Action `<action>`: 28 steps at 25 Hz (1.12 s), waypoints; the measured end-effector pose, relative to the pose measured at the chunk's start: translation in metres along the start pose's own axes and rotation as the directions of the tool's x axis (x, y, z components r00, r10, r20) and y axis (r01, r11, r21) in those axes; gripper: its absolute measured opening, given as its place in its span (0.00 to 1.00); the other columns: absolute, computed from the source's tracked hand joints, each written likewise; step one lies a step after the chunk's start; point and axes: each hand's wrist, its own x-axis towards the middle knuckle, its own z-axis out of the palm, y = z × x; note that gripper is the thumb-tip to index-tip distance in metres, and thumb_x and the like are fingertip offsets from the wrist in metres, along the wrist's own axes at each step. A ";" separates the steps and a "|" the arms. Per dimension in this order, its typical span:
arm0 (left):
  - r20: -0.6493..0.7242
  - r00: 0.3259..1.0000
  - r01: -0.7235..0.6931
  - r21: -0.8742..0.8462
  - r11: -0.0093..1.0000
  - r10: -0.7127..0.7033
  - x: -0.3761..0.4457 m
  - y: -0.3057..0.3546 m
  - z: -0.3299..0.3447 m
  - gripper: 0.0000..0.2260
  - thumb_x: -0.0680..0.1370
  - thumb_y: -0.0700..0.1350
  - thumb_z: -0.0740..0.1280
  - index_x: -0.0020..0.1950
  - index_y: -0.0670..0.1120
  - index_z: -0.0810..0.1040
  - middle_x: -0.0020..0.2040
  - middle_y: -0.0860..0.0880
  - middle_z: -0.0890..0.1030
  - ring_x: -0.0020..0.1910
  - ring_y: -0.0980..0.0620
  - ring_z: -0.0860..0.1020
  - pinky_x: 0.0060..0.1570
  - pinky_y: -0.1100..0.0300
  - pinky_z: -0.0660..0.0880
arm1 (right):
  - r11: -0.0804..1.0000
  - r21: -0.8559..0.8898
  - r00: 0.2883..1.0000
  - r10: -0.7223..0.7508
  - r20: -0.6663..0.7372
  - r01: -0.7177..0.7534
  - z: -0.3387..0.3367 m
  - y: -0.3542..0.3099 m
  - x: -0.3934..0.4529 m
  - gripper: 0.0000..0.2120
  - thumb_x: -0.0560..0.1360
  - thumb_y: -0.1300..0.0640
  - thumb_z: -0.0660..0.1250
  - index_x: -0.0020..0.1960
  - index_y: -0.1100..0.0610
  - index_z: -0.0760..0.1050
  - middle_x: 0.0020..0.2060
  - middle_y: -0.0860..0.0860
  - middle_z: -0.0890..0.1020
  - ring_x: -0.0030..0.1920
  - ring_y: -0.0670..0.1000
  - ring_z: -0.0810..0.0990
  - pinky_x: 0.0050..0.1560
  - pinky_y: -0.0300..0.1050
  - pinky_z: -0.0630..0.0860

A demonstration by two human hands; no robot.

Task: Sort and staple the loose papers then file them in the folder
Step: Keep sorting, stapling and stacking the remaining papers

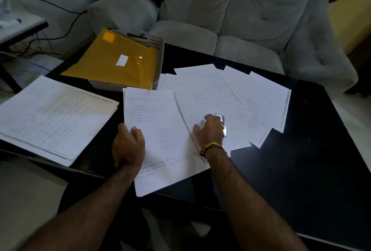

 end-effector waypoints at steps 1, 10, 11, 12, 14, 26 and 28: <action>-0.001 1.000 0.007 -0.013 1.000 -0.007 0.000 0.000 -0.001 0.09 0.79 0.44 0.61 0.46 0.40 0.66 0.44 0.39 0.78 0.36 0.47 0.71 0.31 0.57 0.64 | 0.999 0.002 0.999 0.041 -0.014 -0.040 -0.003 0.003 -0.002 0.22 0.73 0.50 0.69 0.62 0.59 0.73 0.60 0.58 0.74 0.63 0.57 0.71 0.66 0.49 0.66; 0.032 0.997 -0.067 -0.138 0.988 0.072 -0.006 -0.006 -0.007 0.11 0.75 0.47 0.61 0.42 0.39 0.70 0.44 0.39 0.80 0.37 0.42 0.77 0.34 0.58 0.66 | 0.977 -0.146 0.985 0.165 0.059 -0.155 -0.020 0.013 0.001 0.31 0.74 0.42 0.68 0.66 0.63 0.66 0.64 0.60 0.70 0.65 0.61 0.70 0.60 0.53 0.71; 0.072 0.989 -0.125 -0.071 0.990 0.130 -0.007 -0.006 -0.005 0.10 0.76 0.48 0.62 0.42 0.41 0.69 0.42 0.40 0.80 0.35 0.43 0.75 0.33 0.58 0.66 | 0.970 -0.165 0.981 0.188 0.049 -0.178 -0.024 0.020 0.009 0.30 0.74 0.44 0.68 0.66 0.64 0.66 0.65 0.61 0.70 0.66 0.61 0.70 0.61 0.53 0.71; 0.120 0.975 -0.186 -0.007 0.982 0.186 -0.008 -0.006 -0.002 0.10 0.78 0.47 0.62 0.43 0.42 0.68 0.41 0.41 0.79 0.33 0.45 0.74 0.32 0.58 0.66 | 0.963 -0.192 0.979 0.198 0.041 -0.187 -0.028 0.025 0.017 0.30 0.75 0.45 0.68 0.66 0.64 0.66 0.65 0.61 0.70 0.66 0.61 0.71 0.62 0.53 0.71; 0.191 0.949 -0.273 0.100 0.957 0.251 -0.008 -0.006 0.002 0.09 0.79 0.47 0.62 0.43 0.44 0.67 0.38 0.44 0.78 0.31 0.48 0.72 0.30 0.57 0.68 | 0.952 -0.224 0.974 0.223 0.041 -0.209 -0.036 0.033 0.034 0.31 0.74 0.46 0.69 0.67 0.64 0.66 0.65 0.61 0.71 0.66 0.61 0.71 0.62 0.53 0.71; 0.255 0.930 -0.328 0.241 0.913 0.266 -0.007 -0.002 0.008 0.08 0.79 0.49 0.60 0.44 0.48 0.64 0.34 0.51 0.73 0.28 0.53 0.71 0.28 0.62 0.64 | 0.903 -0.185 0.889 0.420 0.185 -0.388 -0.053 0.048 0.083 0.38 0.61 0.40 0.79 0.62 0.60 0.71 0.58 0.58 0.79 0.61 0.63 0.76 0.61 0.58 0.72; 0.260 0.927 -0.335 0.248 0.909 0.271 -0.007 -0.002 0.008 0.08 0.79 0.49 0.59 0.44 0.48 0.64 0.34 0.50 0.74 0.28 0.52 0.72 0.29 0.61 0.66 | 0.924 -0.069 0.924 0.380 0.049 -0.376 -0.051 0.050 0.072 0.23 0.69 0.48 0.75 0.58 0.59 0.75 0.56 0.58 0.80 0.59 0.62 0.77 0.58 0.56 0.72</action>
